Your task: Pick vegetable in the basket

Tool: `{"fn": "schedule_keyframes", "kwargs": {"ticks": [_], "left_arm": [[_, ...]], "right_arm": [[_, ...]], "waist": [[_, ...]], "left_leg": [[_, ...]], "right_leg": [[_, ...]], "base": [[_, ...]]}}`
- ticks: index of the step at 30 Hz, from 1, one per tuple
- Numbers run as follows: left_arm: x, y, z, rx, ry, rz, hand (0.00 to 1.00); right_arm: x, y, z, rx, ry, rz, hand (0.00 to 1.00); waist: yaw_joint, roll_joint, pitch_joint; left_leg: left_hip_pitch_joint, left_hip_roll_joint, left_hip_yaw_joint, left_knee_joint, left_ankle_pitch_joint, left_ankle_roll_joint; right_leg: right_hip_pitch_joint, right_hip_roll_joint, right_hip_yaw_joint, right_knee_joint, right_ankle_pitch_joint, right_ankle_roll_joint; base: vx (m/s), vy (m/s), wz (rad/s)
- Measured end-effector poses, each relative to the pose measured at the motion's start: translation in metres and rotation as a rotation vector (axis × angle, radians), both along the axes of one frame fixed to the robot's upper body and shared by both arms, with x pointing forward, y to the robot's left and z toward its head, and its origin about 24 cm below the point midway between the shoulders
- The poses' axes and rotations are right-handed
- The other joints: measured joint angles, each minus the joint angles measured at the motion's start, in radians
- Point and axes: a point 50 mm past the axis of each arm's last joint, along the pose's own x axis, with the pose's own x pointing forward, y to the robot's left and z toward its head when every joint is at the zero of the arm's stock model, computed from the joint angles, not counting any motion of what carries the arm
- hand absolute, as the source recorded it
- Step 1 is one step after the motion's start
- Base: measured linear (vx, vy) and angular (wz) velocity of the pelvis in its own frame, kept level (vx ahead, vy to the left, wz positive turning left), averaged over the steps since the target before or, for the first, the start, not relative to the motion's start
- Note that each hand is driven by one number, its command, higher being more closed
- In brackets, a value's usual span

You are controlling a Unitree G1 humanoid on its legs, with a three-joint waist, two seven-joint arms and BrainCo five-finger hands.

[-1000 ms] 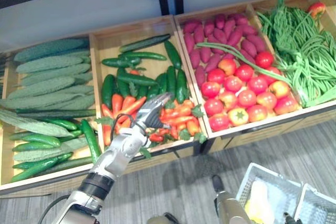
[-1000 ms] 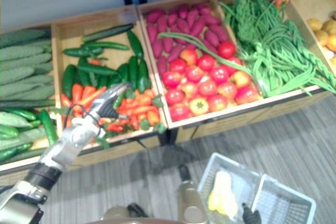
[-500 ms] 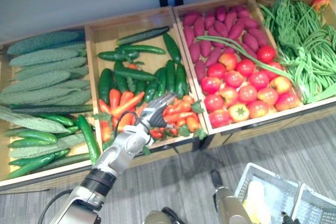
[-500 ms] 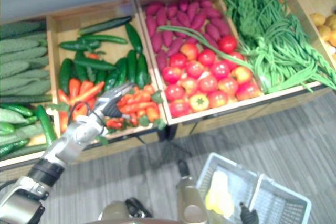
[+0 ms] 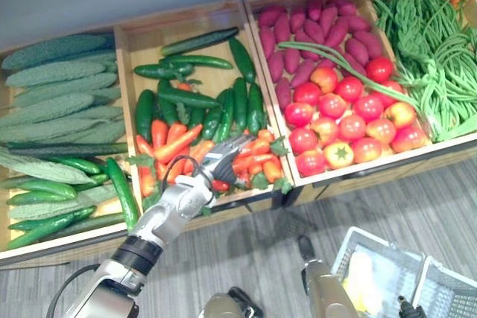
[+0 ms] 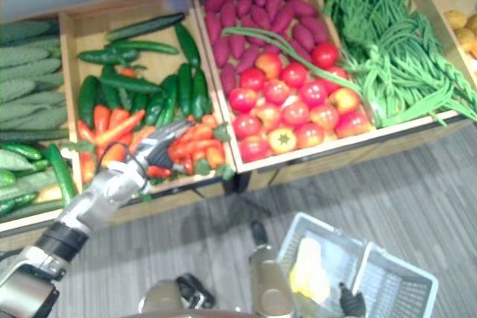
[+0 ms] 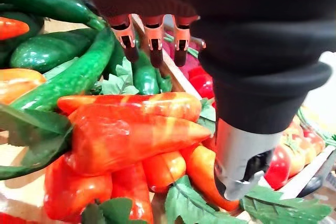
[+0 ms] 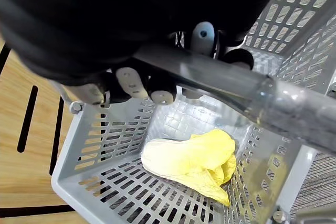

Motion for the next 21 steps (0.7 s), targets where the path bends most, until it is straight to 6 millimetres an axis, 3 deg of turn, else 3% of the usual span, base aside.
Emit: {"fn": "schedule_keyframes", "kwargs": {"ticks": [7, 14, 21], "left_arm": [[0.006, 0.015, -0.011, 0.064, 0.04, 0.077, 0.0], [0.016, 0.035, -0.01, 0.079, 0.039, 0.185, 0.0], [0.027, 0.038, -0.004, 0.022, -0.003, 0.253, 0.0]], "right_arm": [[0.004, 0.0, 0.0, 0.005, -0.009, -0.002, 1.0], [0.014, 0.003, 0.001, 0.011, -0.03, 0.016, 1.0], [0.019, 0.005, 0.001, 0.018, -0.041, 0.023, 1.0]], "waist": [[-0.002, -0.002, 0.004], [-0.004, -0.018, 0.015], [-0.003, -0.025, 0.019]], "left_leg": [[-0.004, 0.002, 0.003, 0.001, 0.0, 0.0], [-0.035, 0.017, 0.013, 0.03, -0.009, 0.004], [-0.042, 0.022, 0.023, 0.032, -0.01, 0.004]], "right_leg": [[-0.005, 0.002, 0.001, 0.0, 0.0, 0.0], [-0.042, 0.012, 0.012, 0.011, 0.004, -0.002], [-0.049, 0.017, 0.021, -0.003, 0.016, -0.004]], "base": [[0.0, 0.0, 0.0], [0.0, -0.004, -0.05], [0.0, -0.001, -0.03]]}}
